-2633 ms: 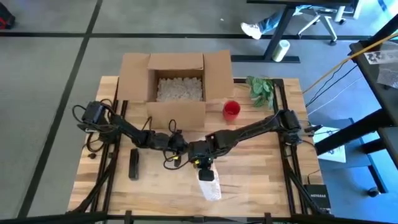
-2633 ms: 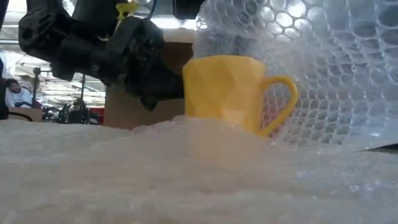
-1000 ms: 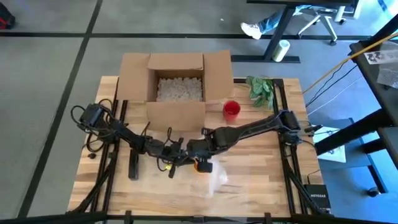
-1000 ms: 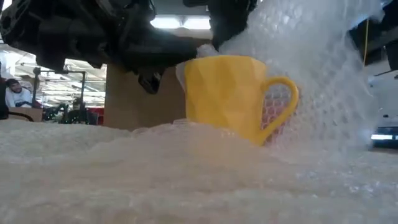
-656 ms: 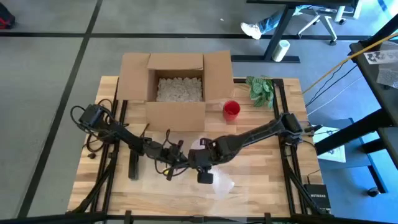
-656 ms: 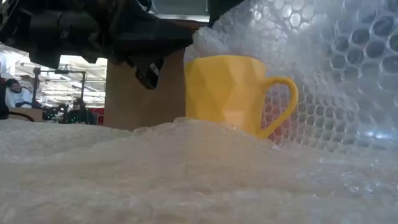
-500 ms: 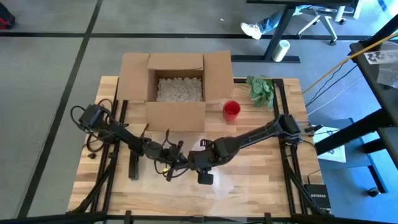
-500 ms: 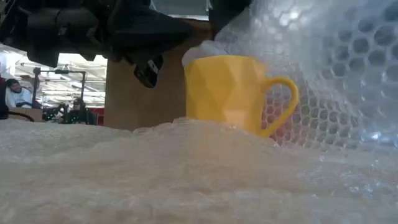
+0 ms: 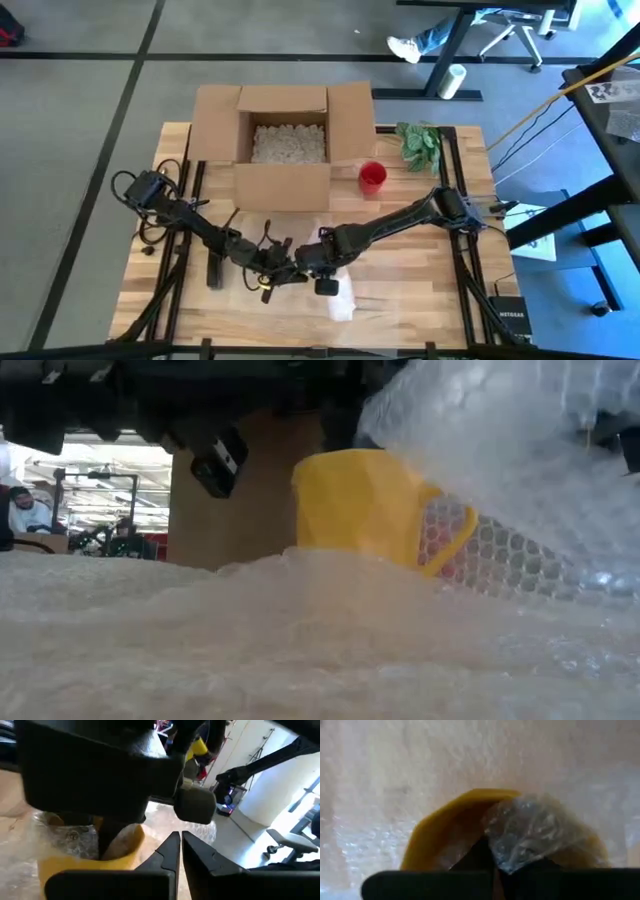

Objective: Wrap mug
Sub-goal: Wrap the yellow mug with bubble wrap

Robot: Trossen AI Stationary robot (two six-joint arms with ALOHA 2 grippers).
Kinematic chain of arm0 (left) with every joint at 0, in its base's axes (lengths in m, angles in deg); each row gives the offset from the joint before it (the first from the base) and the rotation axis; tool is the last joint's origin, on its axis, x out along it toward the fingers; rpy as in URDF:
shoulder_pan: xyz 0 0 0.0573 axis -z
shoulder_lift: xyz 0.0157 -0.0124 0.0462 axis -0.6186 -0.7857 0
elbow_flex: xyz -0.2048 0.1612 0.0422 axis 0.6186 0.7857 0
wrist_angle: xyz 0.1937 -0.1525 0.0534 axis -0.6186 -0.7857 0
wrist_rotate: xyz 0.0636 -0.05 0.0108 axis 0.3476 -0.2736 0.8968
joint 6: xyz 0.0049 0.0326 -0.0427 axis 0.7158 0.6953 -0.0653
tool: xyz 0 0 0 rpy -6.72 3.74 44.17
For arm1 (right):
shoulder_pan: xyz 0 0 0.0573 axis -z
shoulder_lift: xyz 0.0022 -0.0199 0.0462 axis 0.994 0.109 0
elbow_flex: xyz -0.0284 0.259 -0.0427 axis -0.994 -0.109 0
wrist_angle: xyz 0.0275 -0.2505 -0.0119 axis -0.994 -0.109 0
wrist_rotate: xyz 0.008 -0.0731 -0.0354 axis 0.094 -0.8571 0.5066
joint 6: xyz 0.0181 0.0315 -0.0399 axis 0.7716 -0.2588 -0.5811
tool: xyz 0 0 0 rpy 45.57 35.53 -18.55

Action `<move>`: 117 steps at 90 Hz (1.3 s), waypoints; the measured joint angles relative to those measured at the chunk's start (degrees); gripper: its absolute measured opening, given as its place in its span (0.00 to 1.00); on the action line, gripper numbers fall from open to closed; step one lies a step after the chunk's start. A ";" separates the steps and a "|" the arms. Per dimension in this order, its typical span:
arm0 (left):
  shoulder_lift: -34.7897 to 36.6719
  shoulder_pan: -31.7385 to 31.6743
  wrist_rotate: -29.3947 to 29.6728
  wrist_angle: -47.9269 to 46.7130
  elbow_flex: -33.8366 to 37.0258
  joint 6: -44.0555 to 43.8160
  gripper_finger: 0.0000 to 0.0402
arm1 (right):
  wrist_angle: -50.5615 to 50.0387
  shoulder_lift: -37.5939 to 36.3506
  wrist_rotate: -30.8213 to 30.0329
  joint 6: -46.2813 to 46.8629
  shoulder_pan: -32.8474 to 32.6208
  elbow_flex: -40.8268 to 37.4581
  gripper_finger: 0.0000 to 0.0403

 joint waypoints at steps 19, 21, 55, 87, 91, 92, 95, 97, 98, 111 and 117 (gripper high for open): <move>-0.31 -0.26 0.66 -15.04 -5.71 -0.46 0.00 | 0.12 -0.15 -2.29 0.12 -0.07 0.62 0.00; -0.31 -0.29 1.00 -15.70 -6.08 -0.17 0.00 | 0.23 -0.25 -2.32 0.12 -0.13 0.75 0.00; -0.32 -1.02 7.81 -17.10 -6.90 2.99 0.00 | 1.26 -1.03 -1.45 0.93 -0.17 0.93 0.00; -0.26 -1.42 9.72 -19.46 -6.94 2.01 0.00 | 1.10 -2.79 -2.39 2.73 -0.17 0.86 0.00; -0.26 -1.43 9.68 -19.40 -6.93 1.95 0.00 | 1.33 -3.50 -2.71 3.04 -0.17 0.93 0.00; -0.26 -1.44 9.67 -19.38 -6.94 1.95 0.00 | 1.33 -3.71 -2.90 3.11 -0.17 0.93 0.00; -0.26 -1.48 9.68 -19.37 -6.94 1.93 0.00 | 1.38 -4.08 -2.97 3.13 -0.17 0.97 0.00; -0.26 -1.50 9.66 -19.40 -6.94 1.94 0.00 | 1.52 -4.22 -2.97 3.13 -0.17 1.02 0.00; -0.26 -1.50 9.68 -19.43 -6.94 1.95 0.00 | 1.56 -4.29 -3.00 3.13 -0.17 1.03 0.00; -0.26 -1.50 9.72 -19.51 -6.92 1.98 0.00 | 1.70 -4.69 -3.00 3.21 -0.17 1.04 0.00; -0.28 -1.50 9.70 -19.45 -6.92 1.98 0.00 | 1.45 -4.82 -2.97 3.23 -0.17 1.04 0.00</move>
